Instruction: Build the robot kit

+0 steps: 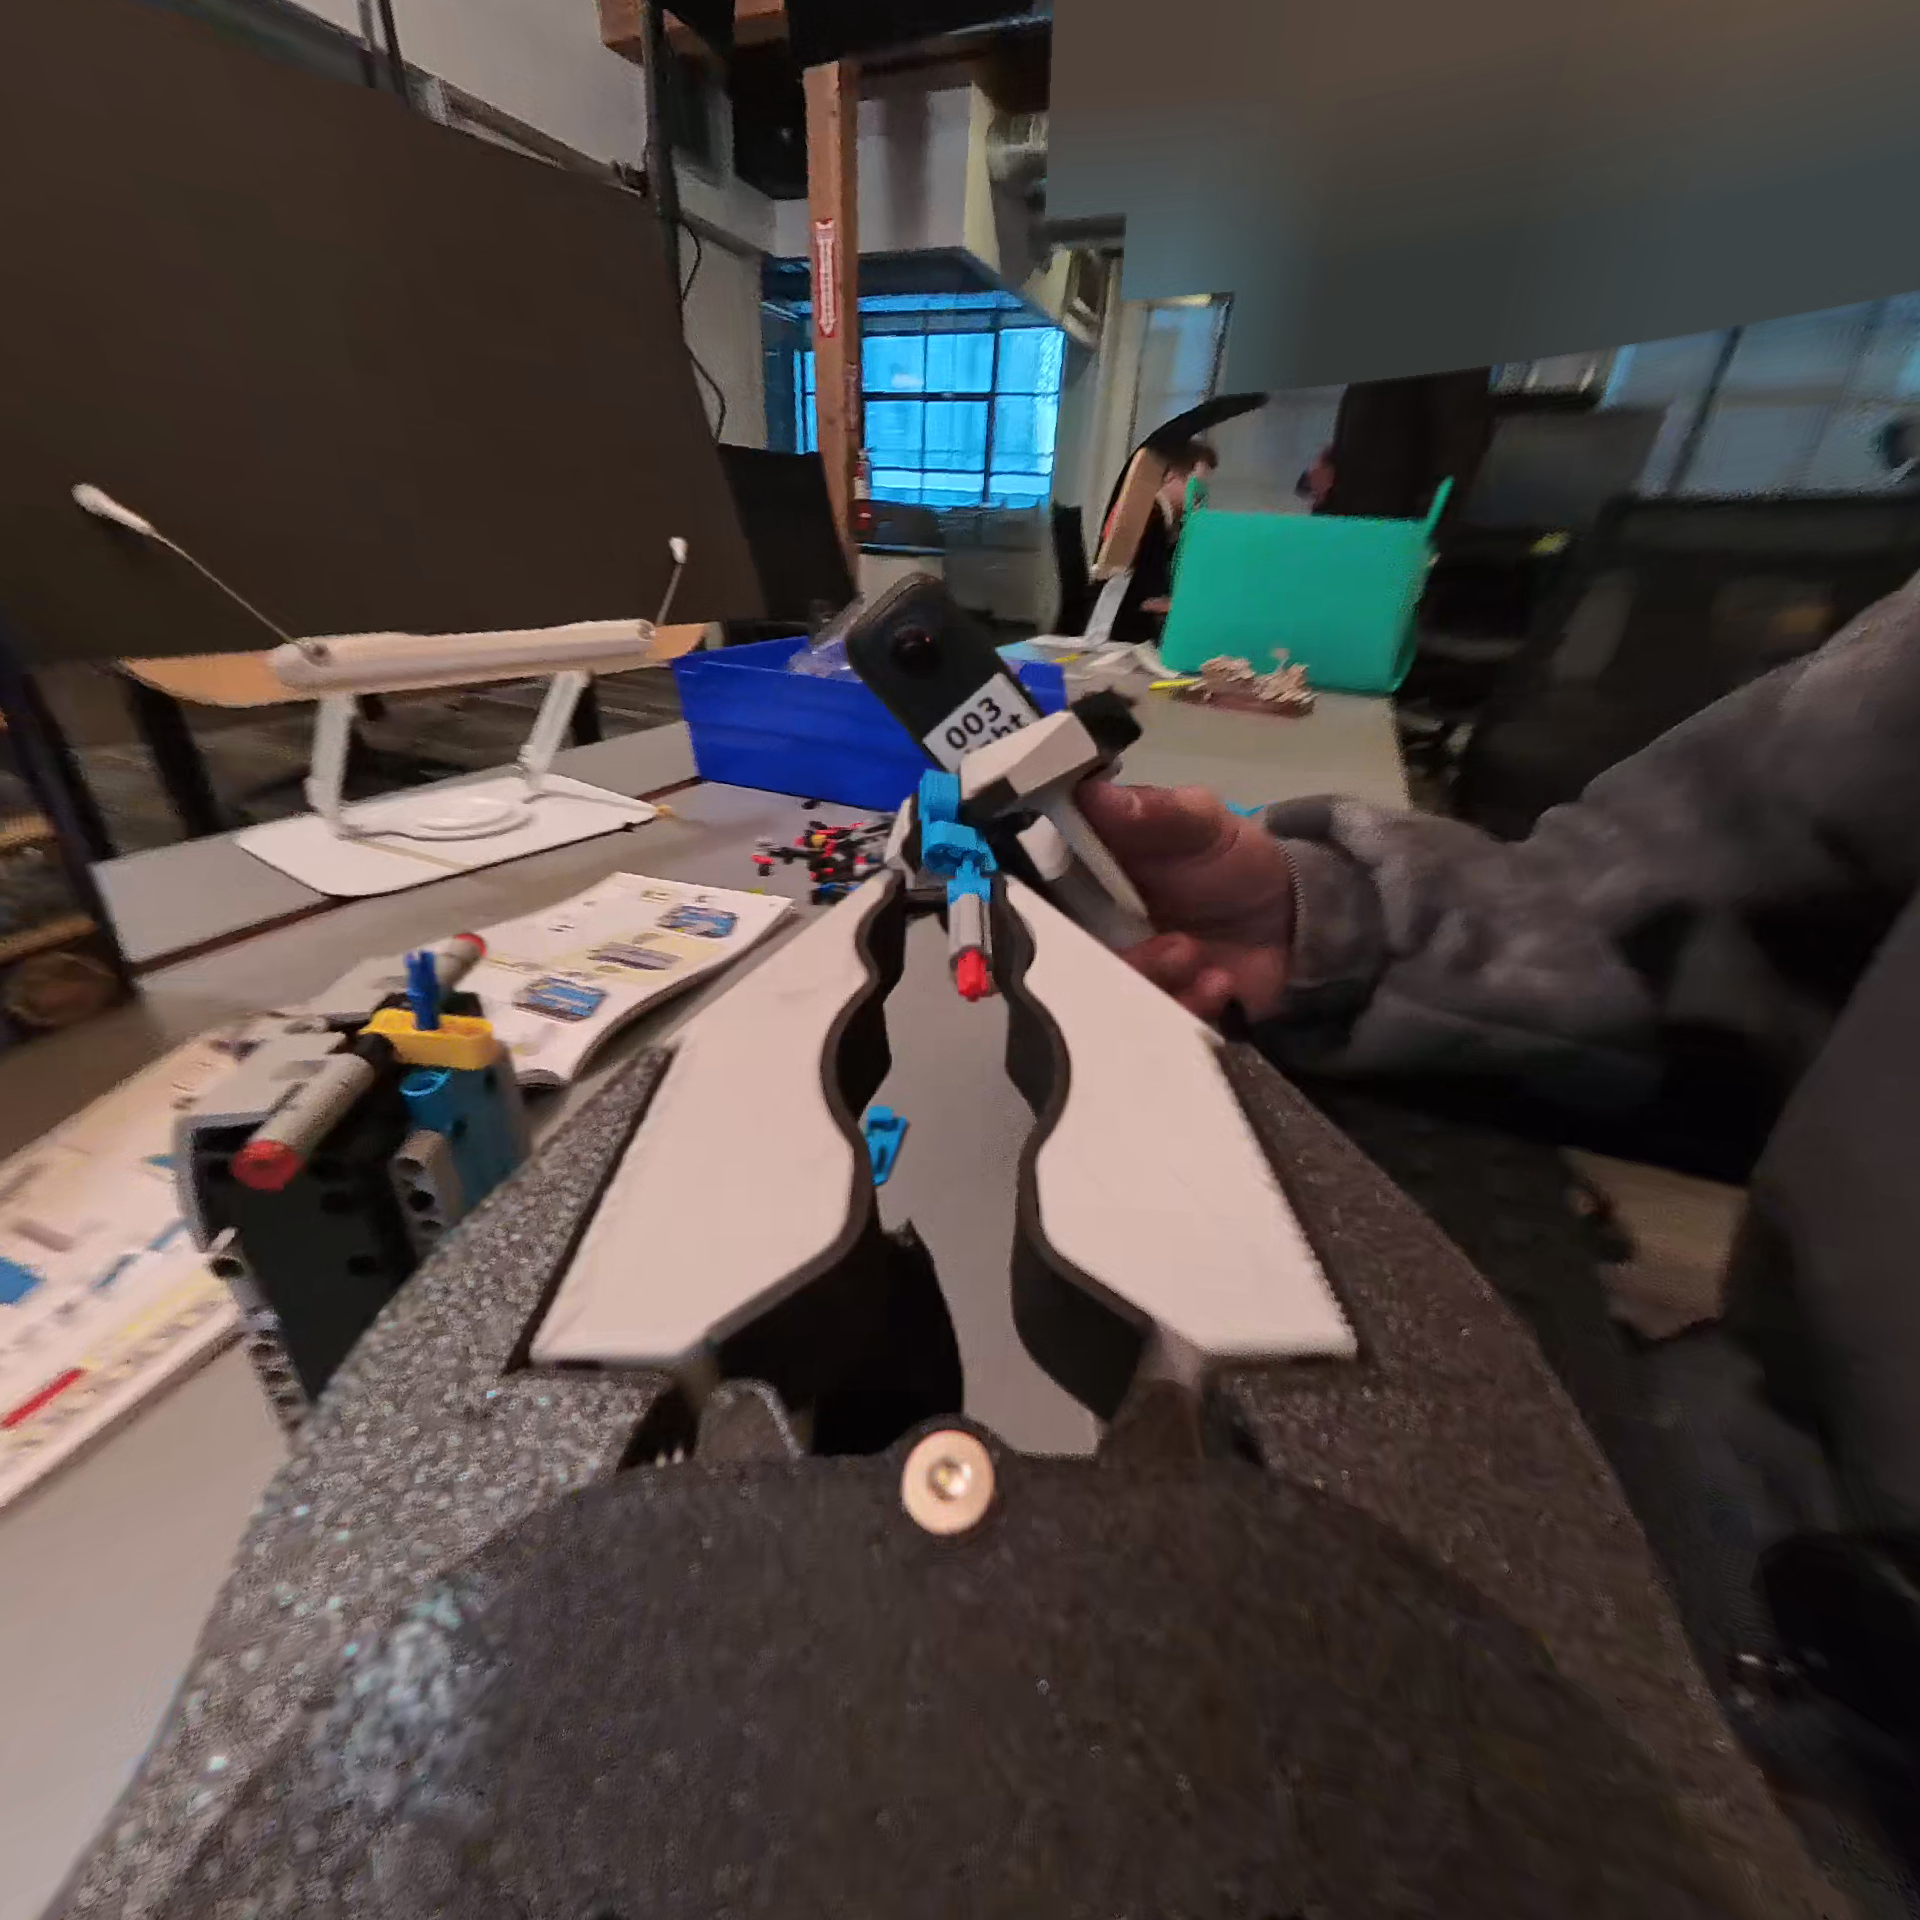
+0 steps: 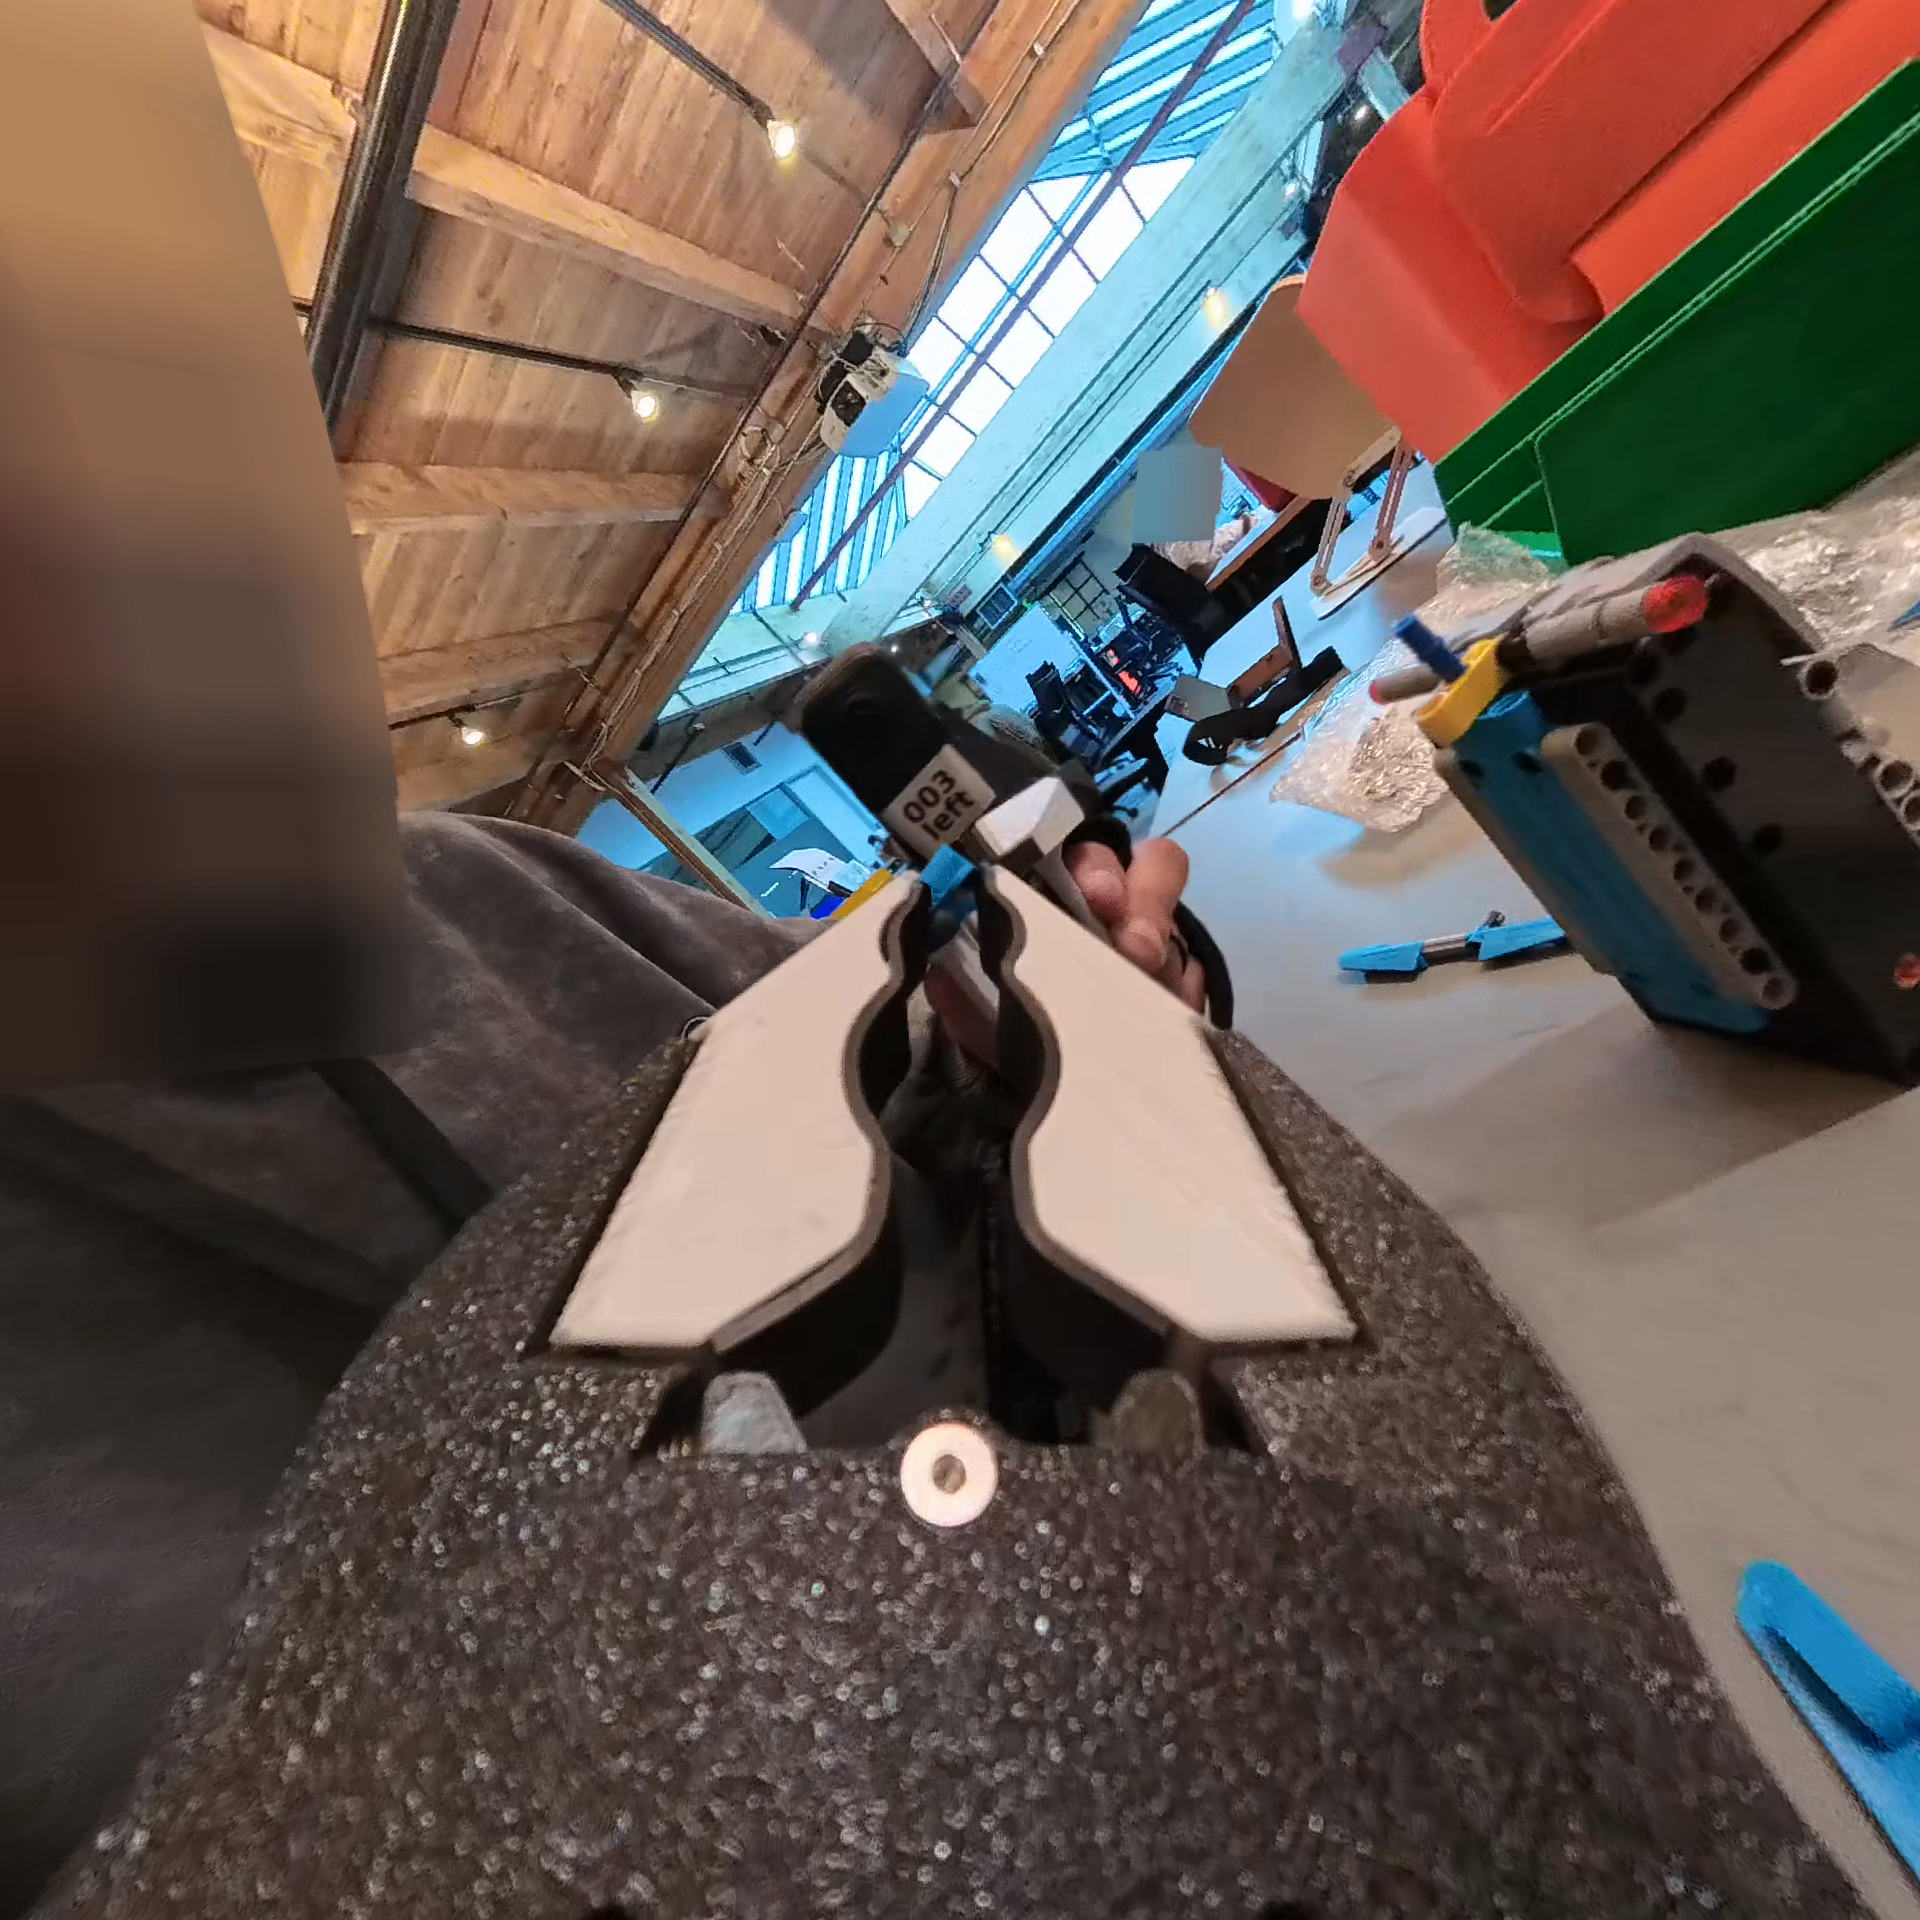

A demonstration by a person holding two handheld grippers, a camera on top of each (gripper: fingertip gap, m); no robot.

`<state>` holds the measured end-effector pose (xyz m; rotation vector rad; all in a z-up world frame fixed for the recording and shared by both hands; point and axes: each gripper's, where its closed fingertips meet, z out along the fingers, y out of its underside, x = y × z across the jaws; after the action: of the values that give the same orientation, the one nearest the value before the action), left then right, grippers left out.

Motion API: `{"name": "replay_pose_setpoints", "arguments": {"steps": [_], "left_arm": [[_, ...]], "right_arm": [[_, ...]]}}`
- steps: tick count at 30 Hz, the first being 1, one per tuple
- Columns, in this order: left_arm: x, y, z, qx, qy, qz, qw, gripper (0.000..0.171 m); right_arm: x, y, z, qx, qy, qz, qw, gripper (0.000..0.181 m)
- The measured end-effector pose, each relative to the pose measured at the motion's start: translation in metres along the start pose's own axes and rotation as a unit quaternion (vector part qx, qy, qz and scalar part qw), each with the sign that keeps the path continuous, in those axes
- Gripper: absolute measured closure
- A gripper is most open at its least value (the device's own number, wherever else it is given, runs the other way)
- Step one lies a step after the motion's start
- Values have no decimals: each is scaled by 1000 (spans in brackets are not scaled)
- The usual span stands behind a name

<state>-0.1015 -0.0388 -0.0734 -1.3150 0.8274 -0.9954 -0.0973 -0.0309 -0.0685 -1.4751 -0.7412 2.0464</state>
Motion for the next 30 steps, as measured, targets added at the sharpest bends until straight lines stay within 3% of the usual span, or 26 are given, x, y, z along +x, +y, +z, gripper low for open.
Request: {"name": "replay_pose_setpoints", "arguments": {"steps": [5, 30], "left_arm": [[0, 2, 1, -9, -23, 61, 998, 157], [-4, 8, 2, -28, -47, 97, 994, 156]], "right_arm": [[-3, 2, -2, -3, -14, 14, 1000, 173], [7, 8, -6, -16, 7, 38, 999, 173]]}}
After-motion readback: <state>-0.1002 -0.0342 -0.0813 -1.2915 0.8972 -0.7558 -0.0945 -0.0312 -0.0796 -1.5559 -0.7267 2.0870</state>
